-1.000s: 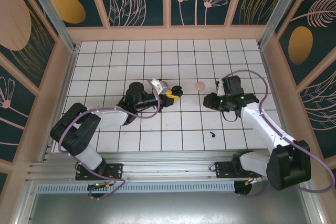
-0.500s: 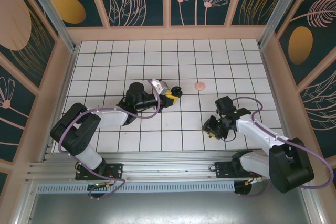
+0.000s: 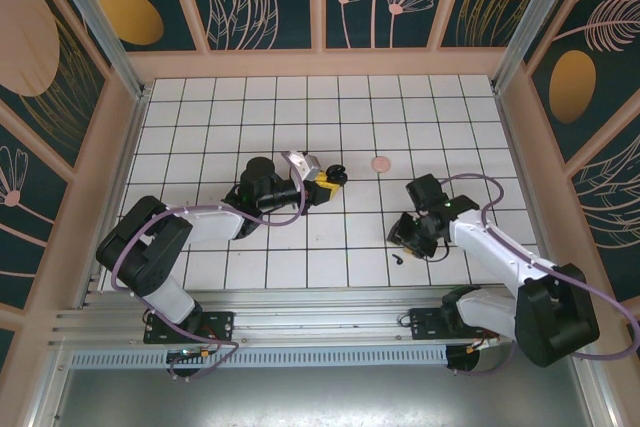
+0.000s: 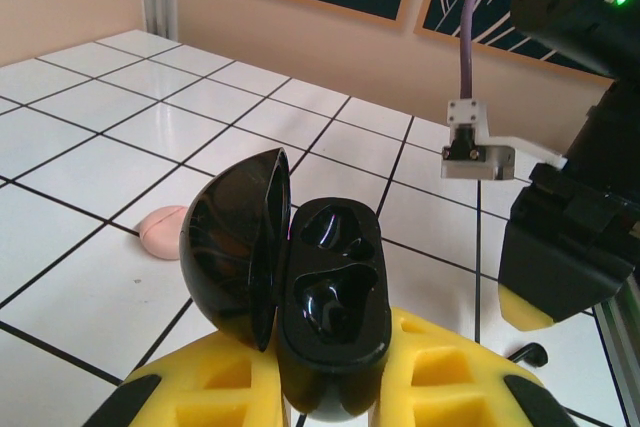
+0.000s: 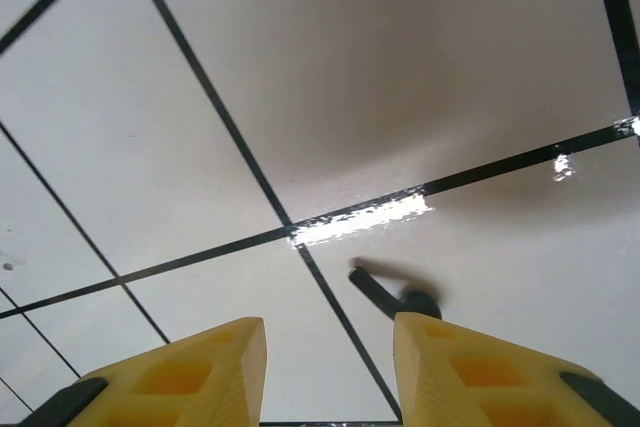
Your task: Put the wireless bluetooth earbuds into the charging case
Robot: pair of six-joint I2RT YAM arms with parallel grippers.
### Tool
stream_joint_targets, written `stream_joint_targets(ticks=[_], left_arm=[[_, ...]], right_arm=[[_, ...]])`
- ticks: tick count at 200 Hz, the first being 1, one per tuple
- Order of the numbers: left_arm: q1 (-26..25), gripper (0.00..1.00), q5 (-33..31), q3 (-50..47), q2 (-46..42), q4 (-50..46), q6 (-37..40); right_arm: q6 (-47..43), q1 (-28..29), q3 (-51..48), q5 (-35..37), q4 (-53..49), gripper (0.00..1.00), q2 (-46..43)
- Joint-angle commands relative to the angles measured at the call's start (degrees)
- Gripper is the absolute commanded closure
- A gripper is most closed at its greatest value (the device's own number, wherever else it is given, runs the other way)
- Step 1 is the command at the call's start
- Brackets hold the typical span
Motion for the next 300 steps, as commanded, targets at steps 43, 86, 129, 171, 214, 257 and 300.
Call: stream_joint_targets(ticks=[43,86,129,171,214,257,300], left_arm=[[-0.10,0.87,0.70,0.06,0.38,0.49,1.23],[-0.12,0.87,0.64,-0.11,0.20,0.40,1.39],[-0.08,0.87,0.70,0.07,0.37,0.49,1.20],[-0.11,0.87,0.29,-0.20,-0.19,-0.17,1.67],[-0.12,0.87,0.20,-0.12,-0.22,-0.57,1.84],[-0.11,0.87,0.12,0.02,-0.22,-0.61,1.84],[-0.08,0.87,0.22,0.32,-0.16,-0.65,1.87]], right_arm=[[5.81,5.54,-3.88,-5.19,0.46,0.62,-0.33],[5.16,5.74,-5.58,-5.29,0.81,0.61,2.20],[3.92,4.73,-5.86,-1.70,1.24,0.56,4.43],[2.29,1.63,-5.95,0.24,4.55,0.58,3.85],[0.51,-0.93,-6.05,-0.28,9.13,0.62,3.05],[-1.37,-2.56,-5.73,-0.92,12.34,0.62,3.16],[-0.84,-2.61,-0.96,3.85,1.35,0.60,1.37]])
